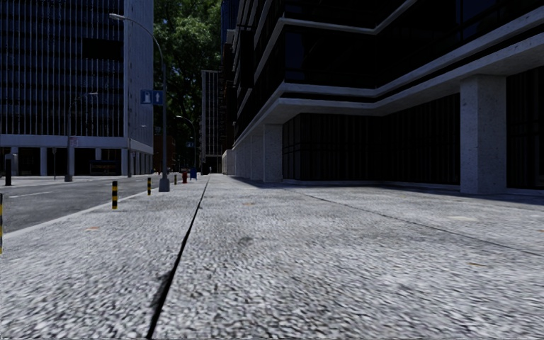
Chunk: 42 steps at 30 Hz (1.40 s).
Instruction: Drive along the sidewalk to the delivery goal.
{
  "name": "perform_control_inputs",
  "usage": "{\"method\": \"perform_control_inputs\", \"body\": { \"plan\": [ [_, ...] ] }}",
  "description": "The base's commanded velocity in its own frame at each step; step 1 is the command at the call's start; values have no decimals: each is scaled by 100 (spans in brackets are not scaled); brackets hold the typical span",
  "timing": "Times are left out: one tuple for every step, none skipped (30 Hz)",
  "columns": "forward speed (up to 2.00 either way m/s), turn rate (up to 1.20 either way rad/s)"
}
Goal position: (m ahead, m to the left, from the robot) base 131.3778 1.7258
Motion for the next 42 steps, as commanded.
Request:
{"method": "perform_control_inputs", "body": {
  "plan": [
    [200,77],
    [200,120],
    [200,120],
    [200,120],
    [200,120],
    [200,82],
    [200,82],
    [200,5],
    [200,0],
    [200,0],
    [200,0],
    [200,0],
    [200,0],
    [200,0],
    [200,0],
    [200,0],
    [200,0],
    [200,0],
    [200,0],
    [200,0],
    [200,0],
    [200,0],
    [200,0],
    [200,0],
    [200,0],
    [200,0],
    [200,0],
    [200,0],
    [200,0],
    [200,16],
    [200,69],
    [200,120],
    [200,120],
    [200,120],
    [200,120],
    [200,77],
    [200,25],
    [200,9],
    [200,3],
    [200,3],
    [200,0],
    [200,0]
  ]
}}
